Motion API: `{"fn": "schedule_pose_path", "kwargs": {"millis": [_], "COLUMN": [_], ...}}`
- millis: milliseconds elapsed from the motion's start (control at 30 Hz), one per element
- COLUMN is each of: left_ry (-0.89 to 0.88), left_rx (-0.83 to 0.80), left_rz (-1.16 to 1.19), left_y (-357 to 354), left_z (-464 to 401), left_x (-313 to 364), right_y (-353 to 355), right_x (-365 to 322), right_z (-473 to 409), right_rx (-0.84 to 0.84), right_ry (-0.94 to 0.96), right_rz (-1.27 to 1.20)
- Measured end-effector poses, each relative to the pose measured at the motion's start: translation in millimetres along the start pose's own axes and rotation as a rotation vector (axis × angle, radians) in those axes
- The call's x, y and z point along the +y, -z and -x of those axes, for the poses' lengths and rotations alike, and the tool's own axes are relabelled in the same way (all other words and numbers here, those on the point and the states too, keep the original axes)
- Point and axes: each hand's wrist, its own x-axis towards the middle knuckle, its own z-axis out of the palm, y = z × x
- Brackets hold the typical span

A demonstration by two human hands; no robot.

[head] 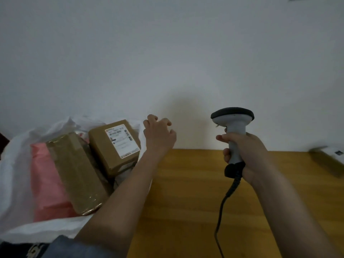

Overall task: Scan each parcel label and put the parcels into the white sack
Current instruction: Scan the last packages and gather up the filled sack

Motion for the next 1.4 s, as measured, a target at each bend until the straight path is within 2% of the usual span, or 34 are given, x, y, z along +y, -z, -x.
{"fn": "schedule_pose_path", "kwargs": {"millis": [133, 367, 567, 733, 967, 1200, 1400], "left_ry": [-0.11, -0.155, -0.272, -0.349, -0.519, -0.715, -0.882], "left_rx": [-0.077, -0.203, -0.411, -0.623, -0.777, -0.852, -0.878], "left_rz": [0.032, 0.023, 0.056, 0.026, -0.078, -0.073, -0.202], "left_y": [-39.5, -137.8, -249.0, -328.3, -414.9, -526.0, -589.1], "left_z": [5.3, 21.2, 54.1, 84.7, 92.9, 85.2, 85.1], "left_x": [61.3, 185.2, 309.6, 370.9, 434.2, 478.9, 498.7], "right_y": [59.6, 194.8, 337.5, 423.9, 494.5, 544.6, 576.5], "right_x": [-17.5, -48.6, -67.1, -74.5, -63.2, -33.7, -1.2], "right_z": [-16.0, -64.2, -113.9, -148.2, -197.9, -234.0, -262.1], "right_rx": [0.055, 0.112, 0.248, 0.351, 0.426, 0.491, 0.55], "right_ry": [0.025, 0.016, -0.019, -0.041, -0.039, -0.06, -0.102], "right_rz": [-0.022, -0.071, -0.07, -0.087, -0.143, -0.079, -0.061]}}
